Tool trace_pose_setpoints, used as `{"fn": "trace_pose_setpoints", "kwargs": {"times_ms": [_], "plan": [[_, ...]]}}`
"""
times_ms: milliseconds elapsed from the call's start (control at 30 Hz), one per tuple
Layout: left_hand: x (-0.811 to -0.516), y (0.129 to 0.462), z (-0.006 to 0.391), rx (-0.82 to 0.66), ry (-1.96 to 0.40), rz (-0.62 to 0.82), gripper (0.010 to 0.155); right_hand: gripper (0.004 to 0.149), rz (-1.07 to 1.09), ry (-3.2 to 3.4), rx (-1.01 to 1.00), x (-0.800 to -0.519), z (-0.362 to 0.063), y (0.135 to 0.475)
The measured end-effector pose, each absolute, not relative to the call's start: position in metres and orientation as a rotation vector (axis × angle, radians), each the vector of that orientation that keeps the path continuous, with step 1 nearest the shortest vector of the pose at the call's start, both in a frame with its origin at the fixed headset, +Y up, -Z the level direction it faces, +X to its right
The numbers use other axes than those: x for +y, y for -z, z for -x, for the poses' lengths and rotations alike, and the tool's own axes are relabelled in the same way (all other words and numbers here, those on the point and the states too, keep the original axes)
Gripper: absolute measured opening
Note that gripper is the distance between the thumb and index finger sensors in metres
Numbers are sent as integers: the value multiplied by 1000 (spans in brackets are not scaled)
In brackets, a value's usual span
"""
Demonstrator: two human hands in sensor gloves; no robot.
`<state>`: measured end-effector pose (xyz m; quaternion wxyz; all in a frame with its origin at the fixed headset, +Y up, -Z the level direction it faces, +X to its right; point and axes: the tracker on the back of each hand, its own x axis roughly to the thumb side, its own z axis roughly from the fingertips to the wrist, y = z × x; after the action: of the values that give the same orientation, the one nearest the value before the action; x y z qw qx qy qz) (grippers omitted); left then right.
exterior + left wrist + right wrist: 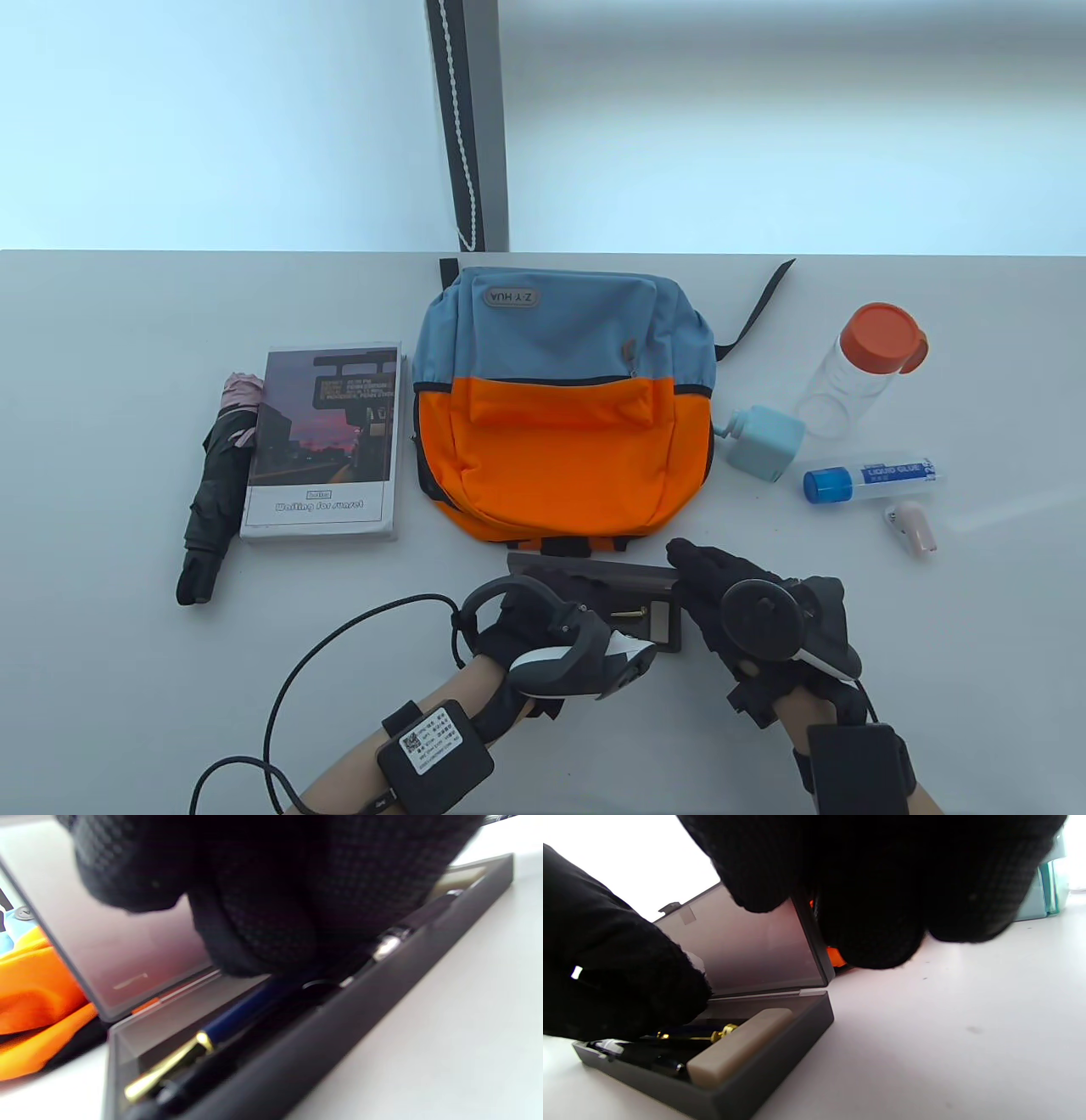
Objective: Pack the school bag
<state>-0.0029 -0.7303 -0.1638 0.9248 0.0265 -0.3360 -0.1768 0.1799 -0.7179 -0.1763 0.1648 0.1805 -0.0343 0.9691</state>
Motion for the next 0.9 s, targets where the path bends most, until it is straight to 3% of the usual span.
{"fn": "trace_pose_setpoints", "kwargs": {"times_ms": [200,367,500,667,700,767,833,900], "plan": [[-725,165,8,-684,324,-11,46,54,-519,-2763,-99,-718,-180,176],[-688,159,26,-694,213,-4,45,54,-524,-2765,-99,-718,-180,175],[-653,164,58,-657,128,-100,45,54,-531,-2767,-99,-718,-180,175],[-652,180,85,-592,74,-123,53,54,-530,-2762,-89,-718,-180,174],[-655,183,87,-607,65,-103,58,53,-531,-2762,-89,-718,-180,174],[-669,196,90,-687,21,89,78,52,-540,-2763,-81,-718,-180,173],[-681,200,92,-701,-51,225,75,52,-557,-2755,-57,-718,-181,173],[-690,201,92,-731,-77,262,64,52,-578,-2748,-28,-718,-182,173]]}}
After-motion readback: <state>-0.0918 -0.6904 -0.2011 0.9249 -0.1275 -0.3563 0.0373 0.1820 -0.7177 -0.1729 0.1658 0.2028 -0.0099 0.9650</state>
